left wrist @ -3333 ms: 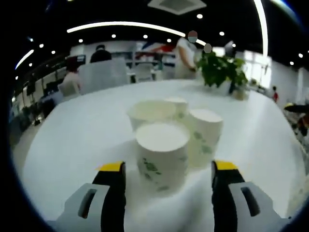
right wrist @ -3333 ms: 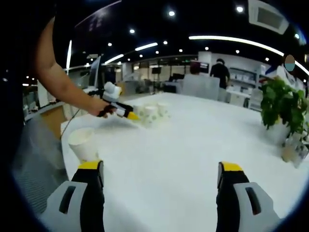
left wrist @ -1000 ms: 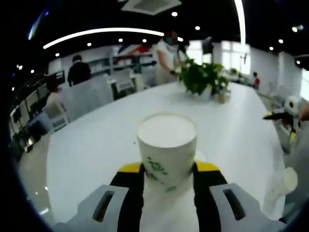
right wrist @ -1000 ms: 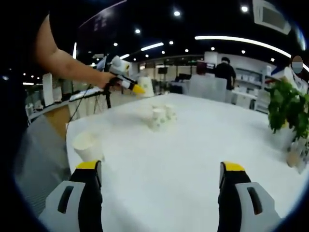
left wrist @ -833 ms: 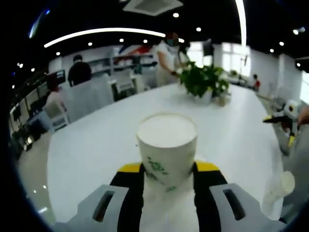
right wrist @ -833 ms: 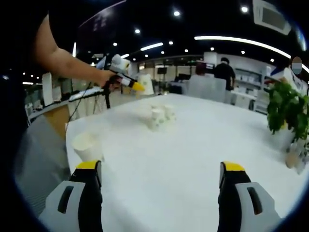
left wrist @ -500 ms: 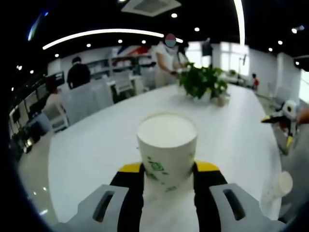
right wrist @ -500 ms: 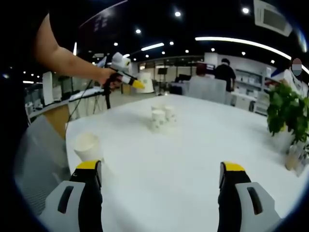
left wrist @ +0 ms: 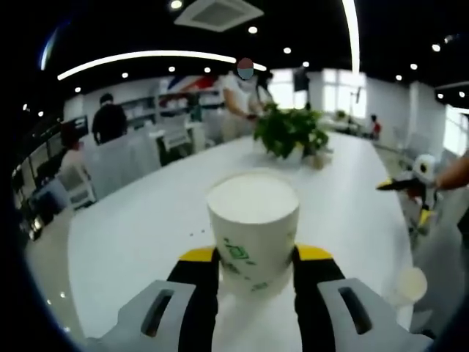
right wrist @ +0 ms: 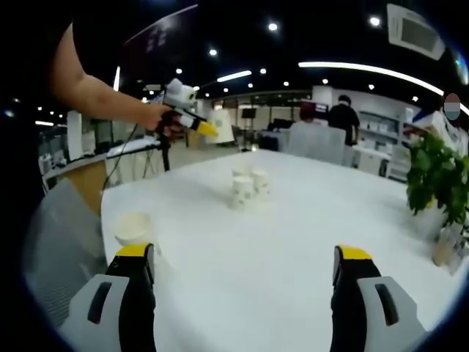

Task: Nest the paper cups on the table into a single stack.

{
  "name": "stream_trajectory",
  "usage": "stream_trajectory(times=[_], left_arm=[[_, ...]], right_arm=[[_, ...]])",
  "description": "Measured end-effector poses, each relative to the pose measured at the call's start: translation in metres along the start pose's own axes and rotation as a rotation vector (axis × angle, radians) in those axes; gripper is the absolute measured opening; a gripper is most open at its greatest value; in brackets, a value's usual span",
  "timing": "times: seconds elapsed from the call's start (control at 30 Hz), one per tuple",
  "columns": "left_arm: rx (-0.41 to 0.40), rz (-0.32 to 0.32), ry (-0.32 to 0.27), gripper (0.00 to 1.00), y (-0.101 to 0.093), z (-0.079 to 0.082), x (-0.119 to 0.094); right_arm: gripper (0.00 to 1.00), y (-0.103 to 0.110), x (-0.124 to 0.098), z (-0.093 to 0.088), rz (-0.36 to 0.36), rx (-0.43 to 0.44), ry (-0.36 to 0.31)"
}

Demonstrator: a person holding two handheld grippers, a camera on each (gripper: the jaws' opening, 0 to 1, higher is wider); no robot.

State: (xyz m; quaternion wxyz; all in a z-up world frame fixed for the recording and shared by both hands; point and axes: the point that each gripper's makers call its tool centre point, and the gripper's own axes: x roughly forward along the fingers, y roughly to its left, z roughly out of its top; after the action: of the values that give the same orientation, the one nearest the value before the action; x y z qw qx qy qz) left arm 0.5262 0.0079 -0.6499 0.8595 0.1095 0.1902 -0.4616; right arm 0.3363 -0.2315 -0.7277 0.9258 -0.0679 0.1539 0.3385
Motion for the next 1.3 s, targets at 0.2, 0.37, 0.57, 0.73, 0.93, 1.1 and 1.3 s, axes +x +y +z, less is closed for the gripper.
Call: stream_trajectory(times=[0.2,0.37,0.57,0.73,0.93,1.1,1.3], left_arm=[[0.017,-0.016,-0.004,0.38,-0.017,0.002,-0.008],[0.019,-0.036,-0.007,0.38,-0.034,0.001,-0.012],[0.029,-0.064,-0.022,0.38,-0.059,0.003,-0.015],[0.041,-0.093,-0.035,0.38,-0.085,0.004,-0.021],[0.065,-0.13,-0.036,0.38,-0.112,0.003,-0.024],[0.076,-0.162,-0.05,0.38,-0.132,0.005,-0.026],[0.09,-0.193,-0.05,0.38,-0.154,0.002,-0.029]], right_arm=[[1.0,0.005,-0.003,0.005,0.012,-0.012,-0.01],[1.0,0.008,-0.007,0.013,0.018,-0.022,-0.036],[1.0,0.015,-0.008,0.02,0.028,-0.032,-0.051],[1.0,0.02,-0.008,0.028,0.04,-0.04,-0.068],[1.0,0.03,-0.008,0.036,0.06,-0.049,-0.082],[1.0,0.035,-0.008,0.044,0.072,-0.06,-0.099],[1.0,0.037,-0.008,0.052,0.082,-0.066,-0.114]])
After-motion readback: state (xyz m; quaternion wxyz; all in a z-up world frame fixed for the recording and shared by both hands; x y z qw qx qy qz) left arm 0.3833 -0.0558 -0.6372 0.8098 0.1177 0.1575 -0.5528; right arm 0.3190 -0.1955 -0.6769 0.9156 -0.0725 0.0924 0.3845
